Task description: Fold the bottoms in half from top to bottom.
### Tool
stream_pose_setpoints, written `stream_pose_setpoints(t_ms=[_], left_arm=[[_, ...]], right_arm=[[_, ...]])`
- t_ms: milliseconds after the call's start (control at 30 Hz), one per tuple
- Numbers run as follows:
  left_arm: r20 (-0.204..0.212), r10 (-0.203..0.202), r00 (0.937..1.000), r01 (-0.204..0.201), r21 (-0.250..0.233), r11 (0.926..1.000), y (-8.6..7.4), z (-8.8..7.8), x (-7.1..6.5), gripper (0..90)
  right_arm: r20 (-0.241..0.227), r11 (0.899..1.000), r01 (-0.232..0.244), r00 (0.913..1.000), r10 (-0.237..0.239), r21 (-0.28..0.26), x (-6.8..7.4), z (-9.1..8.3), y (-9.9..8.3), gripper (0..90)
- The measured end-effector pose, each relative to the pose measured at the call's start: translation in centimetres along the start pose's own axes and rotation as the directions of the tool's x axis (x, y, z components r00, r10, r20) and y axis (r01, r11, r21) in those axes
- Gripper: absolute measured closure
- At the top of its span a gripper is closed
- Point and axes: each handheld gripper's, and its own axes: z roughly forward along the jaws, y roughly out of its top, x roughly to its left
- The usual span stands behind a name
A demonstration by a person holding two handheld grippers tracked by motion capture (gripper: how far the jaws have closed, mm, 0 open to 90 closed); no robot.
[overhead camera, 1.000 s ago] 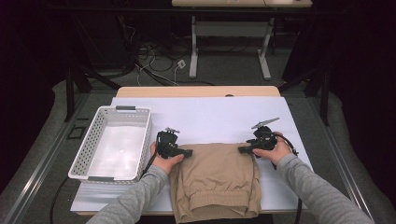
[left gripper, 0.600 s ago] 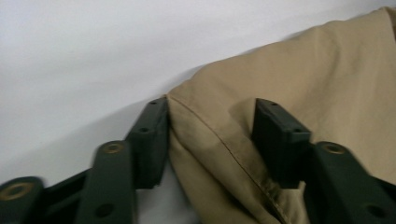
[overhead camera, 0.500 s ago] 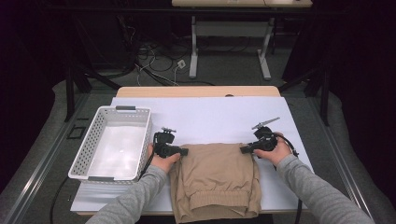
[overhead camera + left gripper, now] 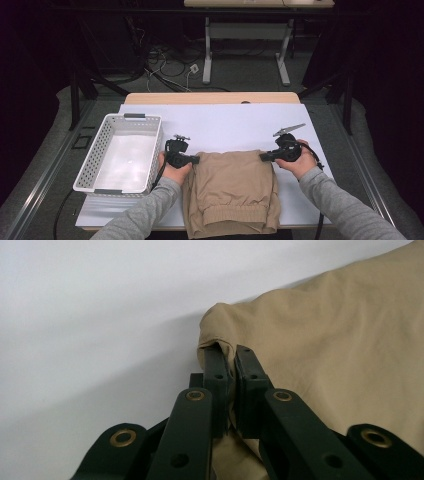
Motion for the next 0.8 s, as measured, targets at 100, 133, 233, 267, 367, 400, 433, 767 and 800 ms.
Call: stream_pose_setpoints(t_ms=[100,133,233,267,367,400,433,767,800], left_arm=[[0.001,0.010,0.9999,-0.010,-0.017,0.9998,0.7,-0.5,-0.4,86.0],[0.001,0.010,0.9999,-0.010,-0.017,0.9998,0.7,-0.5,-0.4,86.0],[-0.006,0.001,1.0000,-0.001,-0.046,0.9990,1.7,-0.7,-1.1,86.0],[-0.004,0.006,1.0000,-0.007,-0.049,0.9988,2.1,-0.7,-1.1,86.0],[-0.003,-0.001,1.0000,0.000,-0.061,0.9981,2.7,-0.6,-1.2,86.0],[-0.003,-0.004,1.0000,0.004,-0.065,0.9979,3.1,-0.6,-1.2,86.0],[-0.007,-0.002,1.0000,0.001,-0.069,0.9976,3.5,-0.5,-1.2,86.0],[-0.035,-0.015,0.9993,0.012,-0.063,0.9979,6.3,1.7,0.3,85.9],[-0.039,-0.017,0.9991,0.015,-0.057,0.9982,6.5,1.9,0.5,86.0]], right_arm=[[-0.001,1.000,0.016,0.9999,-0.016,-0.011,0.1,-1.1,0.7,83.1],[-0.001,1.000,0.016,0.9999,-0.016,-0.011,0.1,-1.1,0.7,83.1],[0.029,1.000,0.028,0.9992,-0.027,-0.011,0.1,-2.1,1.8,83.2],[0.026,1.000,0.020,0.9995,-0.020,-0.011,0.1,-2.3,2.1,83.2],[0.046,1.000,0.023,0.9987,-0.022,-0.021,-0.2,-2.5,2.6,83.2],[0.055,1.000,0.015,0.9984,-0.014,-0.026,-0.4,-2.5,2.8,83.2],[0.069,1.000,0.013,0.9975,-0.011,-0.023,-0.6,-2.5,3.0,83.2],[0.126,0.999,-0.031,0.9914,0.036,-0.039,-3.2,-0.5,5.0,83.2],[0.131,0.999,-0.036,0.9906,0.040,-0.038,-3.4,-0.3,5.1,83.2]])
